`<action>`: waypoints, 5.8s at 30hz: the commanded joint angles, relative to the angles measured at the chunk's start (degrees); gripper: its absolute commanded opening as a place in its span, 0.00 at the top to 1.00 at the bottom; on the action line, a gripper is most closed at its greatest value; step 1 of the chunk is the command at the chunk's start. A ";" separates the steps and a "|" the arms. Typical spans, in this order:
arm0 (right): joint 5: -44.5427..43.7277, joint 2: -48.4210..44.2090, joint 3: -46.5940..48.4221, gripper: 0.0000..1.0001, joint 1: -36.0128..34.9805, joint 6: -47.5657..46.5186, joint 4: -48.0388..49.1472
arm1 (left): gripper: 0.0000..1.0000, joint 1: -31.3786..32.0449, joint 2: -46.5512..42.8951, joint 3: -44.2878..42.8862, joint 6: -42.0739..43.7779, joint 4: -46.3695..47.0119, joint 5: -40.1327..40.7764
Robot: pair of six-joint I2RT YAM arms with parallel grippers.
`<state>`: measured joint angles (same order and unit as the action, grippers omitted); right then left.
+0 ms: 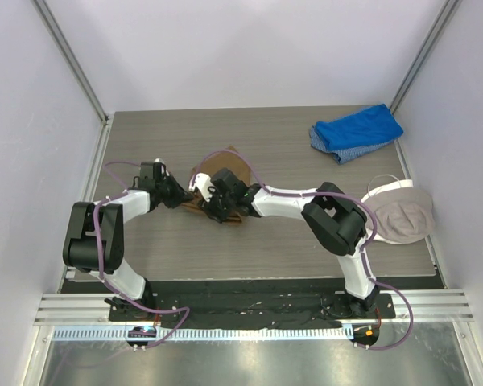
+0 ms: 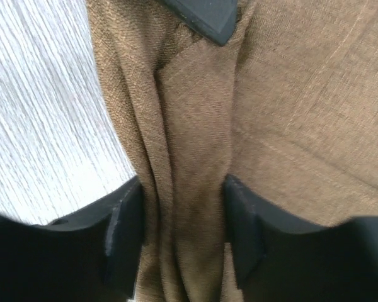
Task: Fold the napkin, place the utensils inside, and roll it up
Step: Roll the napkin with the utensil
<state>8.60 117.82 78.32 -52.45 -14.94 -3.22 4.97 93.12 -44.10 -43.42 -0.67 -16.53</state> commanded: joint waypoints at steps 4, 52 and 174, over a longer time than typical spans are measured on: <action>0.63 -0.31 3.23 0.81 -0.29 1.40 -1.69 | 1.00 0.04 -0.40 0.85 2.29 -4.26 0.89; 28.75 19.03 25.65 0.99 10.43 18.54 -27.54 | 0.37 0.48 -33.10 26.26 6.86 17.54 1.59; 27.87 -0.41 0.60 0.99 13.94 18.27 -20.24 | 1.00 0.65 -11.65 11.23 10.11 6.82 6.78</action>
<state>29.91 114.83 77.23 -40.49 -0.38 -21.47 5.72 82.02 -31.83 -35.38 9.04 -12.62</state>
